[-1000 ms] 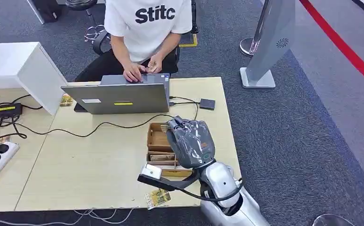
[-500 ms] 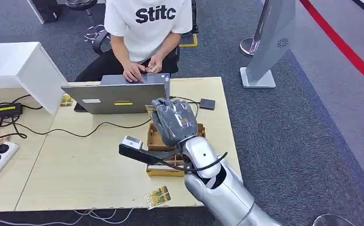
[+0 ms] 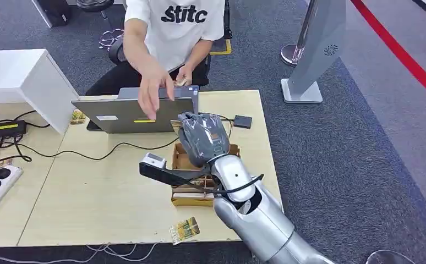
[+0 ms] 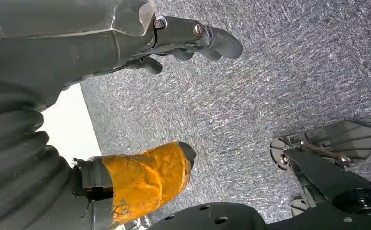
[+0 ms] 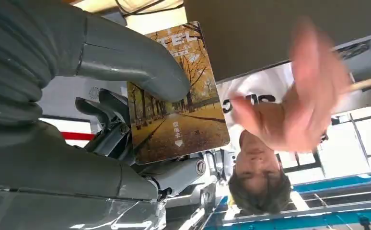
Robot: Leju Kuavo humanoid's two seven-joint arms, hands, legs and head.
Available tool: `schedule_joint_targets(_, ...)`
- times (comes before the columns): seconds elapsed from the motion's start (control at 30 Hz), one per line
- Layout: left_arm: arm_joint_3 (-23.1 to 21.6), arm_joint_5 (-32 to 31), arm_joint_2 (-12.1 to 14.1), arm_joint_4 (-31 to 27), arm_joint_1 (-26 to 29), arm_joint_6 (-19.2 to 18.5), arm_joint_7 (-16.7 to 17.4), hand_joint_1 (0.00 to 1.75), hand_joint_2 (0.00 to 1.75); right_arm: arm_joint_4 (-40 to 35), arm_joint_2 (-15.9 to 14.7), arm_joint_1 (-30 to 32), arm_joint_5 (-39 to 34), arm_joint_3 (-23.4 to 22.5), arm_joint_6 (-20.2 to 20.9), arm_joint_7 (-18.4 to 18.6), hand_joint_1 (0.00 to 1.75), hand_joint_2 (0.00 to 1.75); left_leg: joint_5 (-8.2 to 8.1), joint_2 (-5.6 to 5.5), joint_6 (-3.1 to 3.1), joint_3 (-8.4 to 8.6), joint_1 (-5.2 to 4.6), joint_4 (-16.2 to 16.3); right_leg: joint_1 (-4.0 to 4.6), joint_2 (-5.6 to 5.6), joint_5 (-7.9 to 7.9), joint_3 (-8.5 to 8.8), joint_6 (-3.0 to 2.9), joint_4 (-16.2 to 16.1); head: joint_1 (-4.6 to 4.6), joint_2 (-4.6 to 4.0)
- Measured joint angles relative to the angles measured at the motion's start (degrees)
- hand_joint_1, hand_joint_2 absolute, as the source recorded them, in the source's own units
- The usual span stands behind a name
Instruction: Pass the card to the sensor for recognition and then transmit it.
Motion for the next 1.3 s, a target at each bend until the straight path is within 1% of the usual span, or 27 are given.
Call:
schedule_joint_targets(0.4, 0.0, 0.4, 0.0, 0.0, 0.0, 0.0, 0.0, 0.00, 1.75, 0.5, 0.2, -0.6, 1.2, -2.1, -0.6, -0.3, 1.75, 1.75, 0.00, -0.02, 0.00, 0.00, 0.00, 0.0, 0.00, -0.01, 0.00, 0.00, 0.00, 0.0, 0.00, 0.00)
schedule_joint_targets(0.43, 0.0, 0.4, 0.0, 0.0, 0.0, 0.1, 0.0, 0.00, 1.75, 0.5, 0.2, -0.6, 1.2, -2.3, -0.7, -0.3, 0.70, 1.75, 0.00, -0.03, 0.00, -0.01, 0.00, 0.0, 0.00, -0.02, 0.00, 0.00, 0.00, 0.0, 0.00, 0.00)
schedule_joint_targets(0.47, 0.0, 0.5, 0.0, 0.0, 0.0, 0.1, 0.0, 0.00, 1.75, 0.5, 0.2, -0.6, 1.2, -2.5, -0.8, -0.3, 0.00, 1.75, 0.00, -0.05, 0.00, -0.02, 0.00, 0.0, 0.00, -0.04, -0.01, 0.00, 0.00, 0.0, 0.00, 0.00)
schedule_joint_targets(0.53, 0.0, 0.5, 0.0, 0.0, 0.1, 0.2, -0.5, 0.00, 1.75, 0.5, 0.2, -0.5, 1.3, -2.8, -1.1, -0.3, 0.00, 1.75, 0.00, -0.09, 0.00, -0.04, 0.00, 0.0, 0.00, -0.07, -0.01, 0.00, 0.00, 0.0, 0.02, 0.00)
schedule_joint_targets(0.6, 0.0, 0.5, 0.0, 0.0, 0.2, 0.3, -0.7, 0.00, 1.75, 0.5, 0.2, -0.1, -0.2, -3.5, -1.4, -0.4, 0.00, 1.75, -0.01, -0.07, 0.00, -0.04, 0.00, 0.0, 0.00, -0.04, -0.01, 0.00, 0.00, 0.0, 0.00, 0.00)
schedule_joint_targets(0.67, 0.0, 0.8, 0.0, 0.0, 0.1, 0.5, -1.0, 0.00, 1.75, 0.3, 0.2, 0.8, -3.7, -4.8, -1.2, -1.4, 0.00, 1.75, -0.01, -0.06, 0.00, -0.04, -0.01, 0.0, 0.00, -0.03, -0.01, -0.02, 0.00, 0.0, 0.02, 0.00)
schedule_joint_targets(0.73, 0.0, 1.3, 0.0, 0.1, 0.2, 0.8, -0.9, 0.00, 1.75, -1.5, 0.2, 2.7, -11.1, -7.5, 0.4, -3.2, 0.00, 1.75, -0.01, -0.08, 0.00, -0.04, -0.01, 0.0, 0.00, -0.07, -0.01, -0.02, 0.00, 0.0, 0.02, 0.00)
schedule_joint_targets(0.77, 0.0, 1.7, 0.0, 0.1, 0.3, 0.9, -0.7, 0.00, 1.75, -3.3, 0.2, 4.1, -16.0, -9.5, 1.7, -4.5, 0.00, 1.75, -0.01, -0.11, 0.00, -0.06, -0.01, 0.0, 0.00, -0.09, -0.01, -0.02, 0.00, 0.0, 0.02, 0.00)
schedule_joint_targets(0.8, 0.0, 2.0, 0.0, 0.1, 0.4, 0.9, -0.4, 0.00, 1.75, -5.1, 0.2, 5.4, -18.8, -11.1, 2.7, -5.2, 0.00, 1.75, -0.01, -0.11, 0.00, -0.08, -0.01, 0.0, 0.00, -0.09, -0.01, -0.02, 0.00, 0.0, 0.02, 0.00)
schedule_joint_targets(0.83, 0.0, 2.3, 0.0, 0.1, 0.6, 1.0, -0.3, 0.00, 1.75, -7.7, 0.2, 6.9, -20.8, -12.8, 3.8, -5.6, 0.00, 1.75, -0.02, -0.10, 0.00, -0.08, -0.01, 0.0, 0.00, -0.08, -0.01, -0.02, 0.00, 0.0, 0.02, 0.00)
schedule_joint_targets(0.87, 0.0, 2.4, 0.1, 0.1, 0.7, 1.0, -0.3, 0.00, 1.75, -9.3, 0.2, 7.8, -21.2, -13.9, 4.5, -5.6, 0.00, 1.75, -0.03, -0.08, 0.01, -0.07, -0.01, 0.0, -0.01, -0.06, -0.01, -0.03, 0.00, 0.0, 0.00, 0.00)
schedule_joint_targets(0.9, 0.0, 2.4, 0.1, 0.1, 0.8, 1.0, -0.3, 0.00, 1.75, -10.8, 0.2, 8.6, -21.8, -14.8, 4.9, -5.8, 0.00, 1.75, -0.03, -0.06, 0.01, -0.07, -0.01, 0.0, -0.01, -0.05, -0.01, -0.05, 0.00, 0.0, 0.02, 0.00)
schedule_joint_targets(0.97, 0.0, 3.1, 0.2, 0.1, 0.8, 1.4, 0.1, 0.00, 1.75, -14.7, 0.2, 10.9, -24.5, -16.6, 5.1, -7.4, 0.00, 1.75, -0.03, -0.08, 0.01, -0.06, -0.01, 0.0, -0.01, -0.07, -0.01, -0.08, 0.00, 0.0, 0.00, 0.00)
schedule_joint_targets(1.1, 0.5, 5.0, 0.3, 0.1, 1.3, 1.9, -0.1, 0.00, 1.75, -26.6, -0.1, 18.8, -33.6, -21.4, 5.8, -11.3, 0.00, 1.75, -0.05, -0.12, 0.01, -0.08, 0.00, 0.0, 0.00, -0.09, -0.05, -0.11, 0.00, -0.1, 0.02, 0.00)
schedule_joint_targets(1.17, 0.9, 6.3, 0.4, 0.1, 1.7, 2.3, -0.8, 0.00, 1.75, -33.1, -0.5, 23.8, -39.9, -26.5, 7.1, -13.5, 0.00, 1.75, -0.13, -0.16, 0.08, -0.10, 0.00, 0.0, 0.00, -0.11, -0.08, -0.11, 0.03, -0.1, 0.00, 0.00)
schedule_joint_targets(1.2, 1.2, 6.8, 0.5, 0.1, 1.9, 2.5, -1.1, 0.00, 1.75, -34.7, -0.6, 25.4, -43.0, -29.2, 7.5, -14.4, 0.00, 1.75, -0.14, -0.13, 0.07, -0.09, -0.01, 0.0, 0.00, -0.09, -0.08, -0.12, 0.03, -0.1, 0.00, 0.00)
schedule_joint_targets(1.23, 1.6, 7.4, 0.5, 0.1, 2.0, 2.7, -1.2, 0.00, 1.75, -35.9, -0.7, 27.3, -46.9, -33.2, 7.7, -15.6, 0.00, 1.75, -0.18, -0.11, 0.07, -0.10, -0.01, 0.0, -0.01, -0.09, -0.08, -0.11, 0.03, -0.1, -0.02, 0.00)
schedule_joint_targets(1.27, 2.0, 8.0, 0.5, 0.1, 2.1, 2.8, -1.4, 0.00, 1.75, -36.2, -0.8, 28.7, -50.8, -38.5, 7.9, -17.0, 0.00, 1.75, -0.18, -0.12, 0.08, -0.10, -0.01, 0.0, -0.01, -0.10, -0.08, -0.09, 0.04, -0.1, 0.02, 0.00)
schedule_joint_targets(1.3, 2.3, 8.5, 0.5, 0.1, 2.2, 3.0, -1.7, 0.00, 1.75, -35.9, -0.9, 29.7, -53.0, -44.0, 8.0, -18.3, 0.00, 1.75, -0.19, -0.17, 0.09, -0.10, -0.02, 0.0, -0.01, -0.14, -0.09, -0.05, 0.06, -0.1, 0.00, 0.00)
